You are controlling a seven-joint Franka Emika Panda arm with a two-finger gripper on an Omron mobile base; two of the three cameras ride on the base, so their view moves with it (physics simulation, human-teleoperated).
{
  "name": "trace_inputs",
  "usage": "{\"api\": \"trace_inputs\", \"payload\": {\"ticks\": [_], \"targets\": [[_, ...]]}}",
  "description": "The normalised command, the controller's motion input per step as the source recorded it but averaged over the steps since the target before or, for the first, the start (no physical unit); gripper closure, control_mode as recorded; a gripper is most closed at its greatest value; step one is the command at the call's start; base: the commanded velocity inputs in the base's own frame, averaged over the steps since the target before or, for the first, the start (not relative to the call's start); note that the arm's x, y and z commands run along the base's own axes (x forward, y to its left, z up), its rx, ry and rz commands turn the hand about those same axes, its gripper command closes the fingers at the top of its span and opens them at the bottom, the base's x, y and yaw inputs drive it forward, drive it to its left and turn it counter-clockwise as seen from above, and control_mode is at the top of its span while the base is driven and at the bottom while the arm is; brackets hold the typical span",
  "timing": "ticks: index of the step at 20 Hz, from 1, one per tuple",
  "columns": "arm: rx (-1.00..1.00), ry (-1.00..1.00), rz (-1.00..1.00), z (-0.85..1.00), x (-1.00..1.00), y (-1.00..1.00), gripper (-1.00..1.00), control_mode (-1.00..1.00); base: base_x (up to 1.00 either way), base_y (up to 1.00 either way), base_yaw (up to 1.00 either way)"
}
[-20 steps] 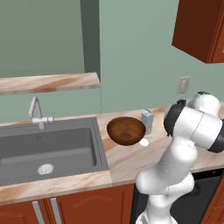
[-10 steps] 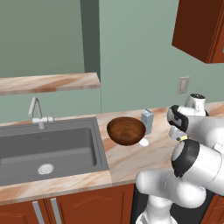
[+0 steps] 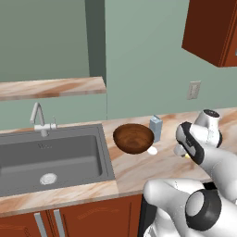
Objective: Gather the eggs and milk located in the vicinity of the sink area and place them right next to the bowl.
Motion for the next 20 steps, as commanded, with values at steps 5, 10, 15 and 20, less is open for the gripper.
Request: {"api": "trace_inputs", "payload": {"ticks": [5, 10, 15, 20], "targets": [[0.19, -0.01, 0.12, 0.01, 0.06, 0.03, 1.0, -1.0, 0.0, 0.0, 0.0], [0.18, 0.0, 0.29, 0.0, 0.27, 0.14, 1.0, -1.0, 0.0, 0.0, 0.0], [0.03, 0.13, 0.19, 0.07, 0.02, 0.55, 1.0, -1.0, 0.0, 0.0, 0.0], [0.0, 0.08, 0.0, 0.0, 0.0, 0.68, 1.0, -1.0, 0.0, 0.0, 0.0]]}}
